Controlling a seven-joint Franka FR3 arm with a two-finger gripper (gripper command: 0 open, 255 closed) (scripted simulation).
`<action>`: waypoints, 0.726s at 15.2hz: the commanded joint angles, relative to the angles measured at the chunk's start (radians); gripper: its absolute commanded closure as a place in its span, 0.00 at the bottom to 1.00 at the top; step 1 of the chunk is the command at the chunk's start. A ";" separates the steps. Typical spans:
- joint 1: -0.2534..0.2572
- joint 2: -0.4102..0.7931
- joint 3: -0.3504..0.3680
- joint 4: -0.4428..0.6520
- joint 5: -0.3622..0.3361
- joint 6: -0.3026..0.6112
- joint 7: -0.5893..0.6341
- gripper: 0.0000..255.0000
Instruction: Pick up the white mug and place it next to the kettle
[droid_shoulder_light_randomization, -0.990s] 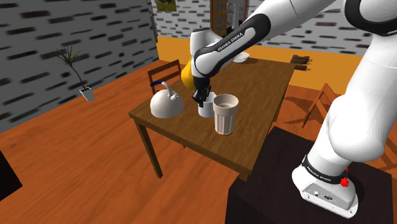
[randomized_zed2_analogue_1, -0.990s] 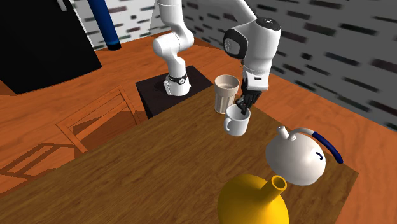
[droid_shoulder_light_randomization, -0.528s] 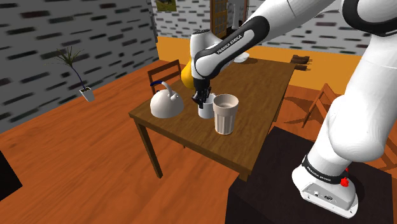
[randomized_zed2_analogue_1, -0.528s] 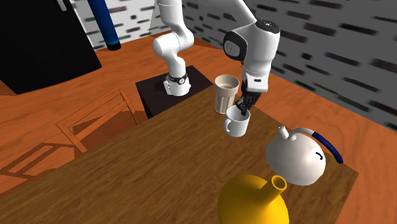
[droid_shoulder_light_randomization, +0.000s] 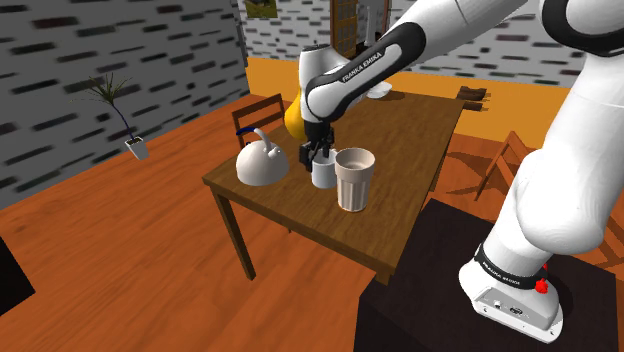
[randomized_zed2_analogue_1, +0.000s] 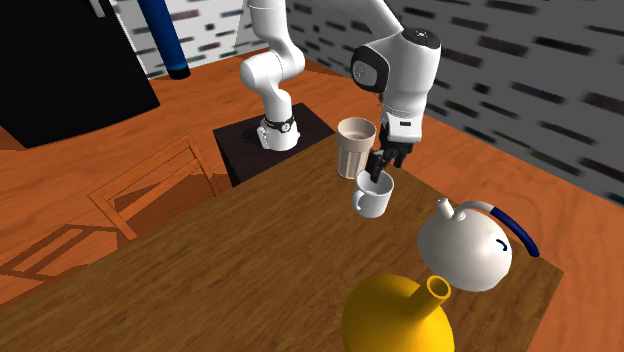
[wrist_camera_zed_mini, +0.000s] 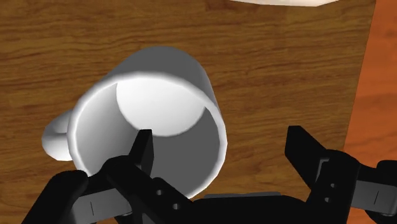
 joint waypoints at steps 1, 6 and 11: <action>0.000 -0.025 0.000 0.026 -0.001 -0.051 0.000 0.00; 0.000 -0.053 0.000 0.056 -0.002 -0.109 0.001 0.00; 0.000 -0.053 0.000 0.057 -0.002 -0.109 0.001 0.00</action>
